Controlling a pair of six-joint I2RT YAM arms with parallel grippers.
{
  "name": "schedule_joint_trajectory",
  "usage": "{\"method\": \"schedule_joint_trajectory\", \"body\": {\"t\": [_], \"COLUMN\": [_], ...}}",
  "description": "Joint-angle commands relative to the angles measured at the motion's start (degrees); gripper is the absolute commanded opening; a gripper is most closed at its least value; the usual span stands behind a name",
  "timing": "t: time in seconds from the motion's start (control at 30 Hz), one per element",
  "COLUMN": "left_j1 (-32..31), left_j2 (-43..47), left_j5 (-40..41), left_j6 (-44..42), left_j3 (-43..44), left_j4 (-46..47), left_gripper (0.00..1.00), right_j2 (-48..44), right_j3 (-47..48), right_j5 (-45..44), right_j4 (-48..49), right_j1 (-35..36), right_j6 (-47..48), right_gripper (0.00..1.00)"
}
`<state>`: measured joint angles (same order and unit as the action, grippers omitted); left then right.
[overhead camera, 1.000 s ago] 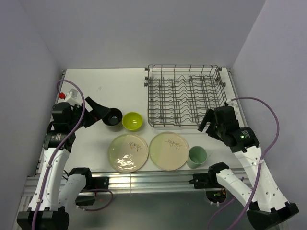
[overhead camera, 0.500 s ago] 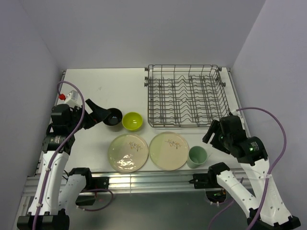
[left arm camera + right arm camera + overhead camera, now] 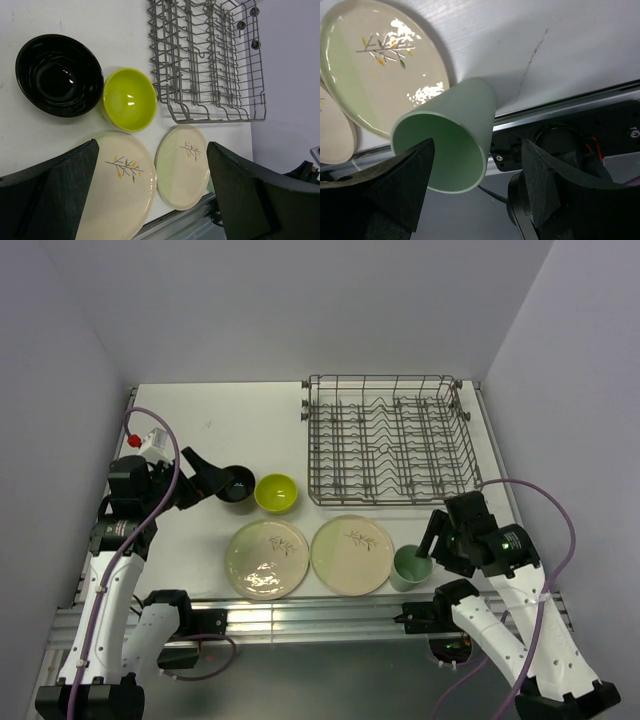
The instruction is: Load the mixed dishes into the dish rack
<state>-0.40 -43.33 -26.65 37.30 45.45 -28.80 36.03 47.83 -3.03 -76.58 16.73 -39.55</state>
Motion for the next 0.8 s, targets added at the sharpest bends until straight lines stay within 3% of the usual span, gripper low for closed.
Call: {"method": "schedule_joint_trajectory", "body": {"t": [0.0, 0.37, 0.67, 0.77], "left_j1": [0.23, 0.23, 0.23, 0.23], "left_j2": [0.09, 0.53, 0.44, 0.35], "left_j5": [-2.17, -5.51, -5.69, -6.21], "left_j6": [-1.97, -0.83, -1.97, -2.14], "left_j3": [1.83, 1.66, 2.19, 2.27], "left_j4": [-0.29, 0.76, -0.30, -0.38], "left_gripper": [0.98, 0.97, 0.97, 0.97], "right_j2": [1.23, 7.29, 11.69, 12.66], "right_j3": [-1.77, -2.66, -2.04, -2.39], "right_j5": [1.88, 2.15, 3.12, 3.47], "right_j4": [0.55, 1.78, 3.98, 4.68], "right_j1": [0.14, 0.58, 3.13, 4.18], "right_j6": [0.26, 0.09, -2.20, -2.81], "right_gripper": [0.77, 0.73, 0.62, 0.53]}}
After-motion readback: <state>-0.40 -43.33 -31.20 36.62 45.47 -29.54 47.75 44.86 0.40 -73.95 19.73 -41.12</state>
